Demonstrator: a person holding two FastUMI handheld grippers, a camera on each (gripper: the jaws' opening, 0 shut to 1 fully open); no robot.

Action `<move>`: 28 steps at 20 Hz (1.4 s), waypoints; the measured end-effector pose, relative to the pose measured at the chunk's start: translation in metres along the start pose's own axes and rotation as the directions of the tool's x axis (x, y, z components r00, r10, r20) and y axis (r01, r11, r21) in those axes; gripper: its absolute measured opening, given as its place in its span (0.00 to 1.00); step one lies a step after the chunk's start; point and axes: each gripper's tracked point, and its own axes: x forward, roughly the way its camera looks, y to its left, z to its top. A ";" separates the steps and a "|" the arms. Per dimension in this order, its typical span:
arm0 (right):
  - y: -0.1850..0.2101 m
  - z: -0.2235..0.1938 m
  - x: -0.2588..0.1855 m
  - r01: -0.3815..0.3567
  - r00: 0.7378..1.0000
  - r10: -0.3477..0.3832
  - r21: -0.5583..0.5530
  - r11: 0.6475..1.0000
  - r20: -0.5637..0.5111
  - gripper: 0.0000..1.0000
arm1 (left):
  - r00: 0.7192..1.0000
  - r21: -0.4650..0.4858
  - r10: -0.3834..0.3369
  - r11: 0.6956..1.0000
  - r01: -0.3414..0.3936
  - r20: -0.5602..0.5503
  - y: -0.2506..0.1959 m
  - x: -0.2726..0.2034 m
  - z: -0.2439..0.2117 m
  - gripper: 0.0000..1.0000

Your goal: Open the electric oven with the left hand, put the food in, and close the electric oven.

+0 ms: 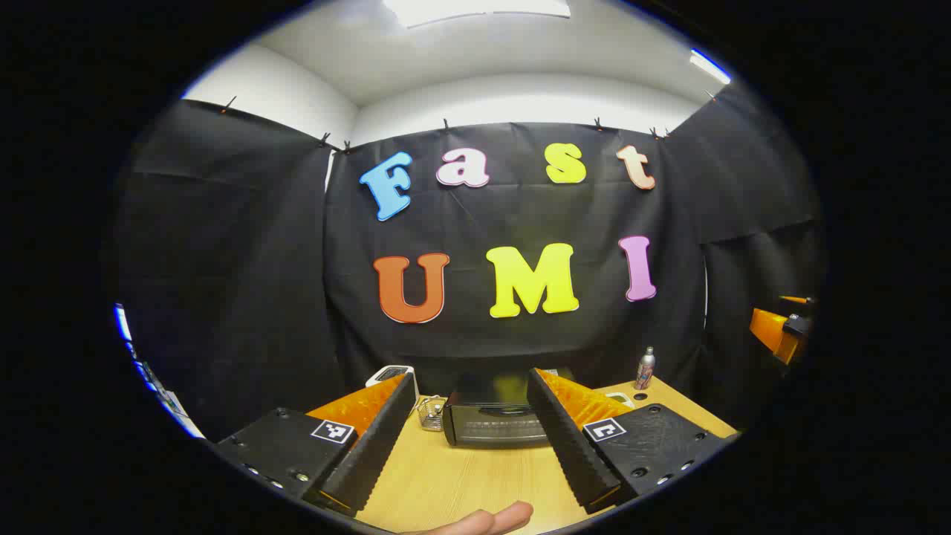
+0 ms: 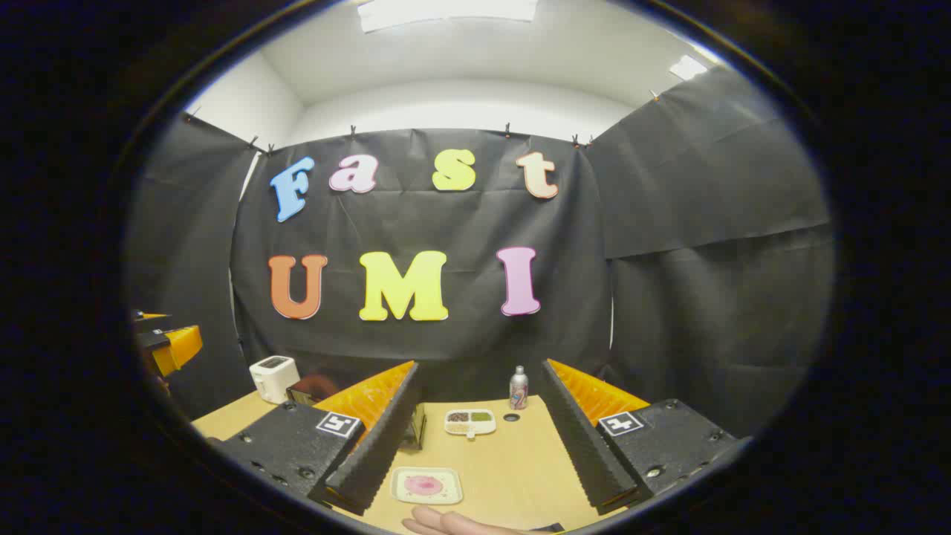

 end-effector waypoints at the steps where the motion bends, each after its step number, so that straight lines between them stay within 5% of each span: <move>1: -0.006 0.007 -0.001 0.011 1.000 -0.012 0.011 1.000 0.022 0.99 | 1.000 -0.022 -0.011 1.000 0.011 0.004 0.002 -0.004 0.003 0.96; 8: -0.031 0.007 -0.030 -0.003 1.000 0.003 0.038 0.999 -0.006 0.98 | 0.998 0.046 -0.060 0.997 0.058 0.027 0.005 -0.020 0.012 1.00; 15: -0.027 0.005 -0.055 -0.058 0.997 0.060 0.062 0.996 -0.043 0.99 | 0.995 -0.001 -0.102 0.995 0.102 0.008 -0.003 -0.021 0.008 0.95; 28: -0.072 0.032 -0.032 0.065 0.981 -0.065 0.007 0.998 0.182 0.97 | 0.979 -0.026 -0.193 0.981 0.192 -0.057 -0.049 0.065 -0.036 0.96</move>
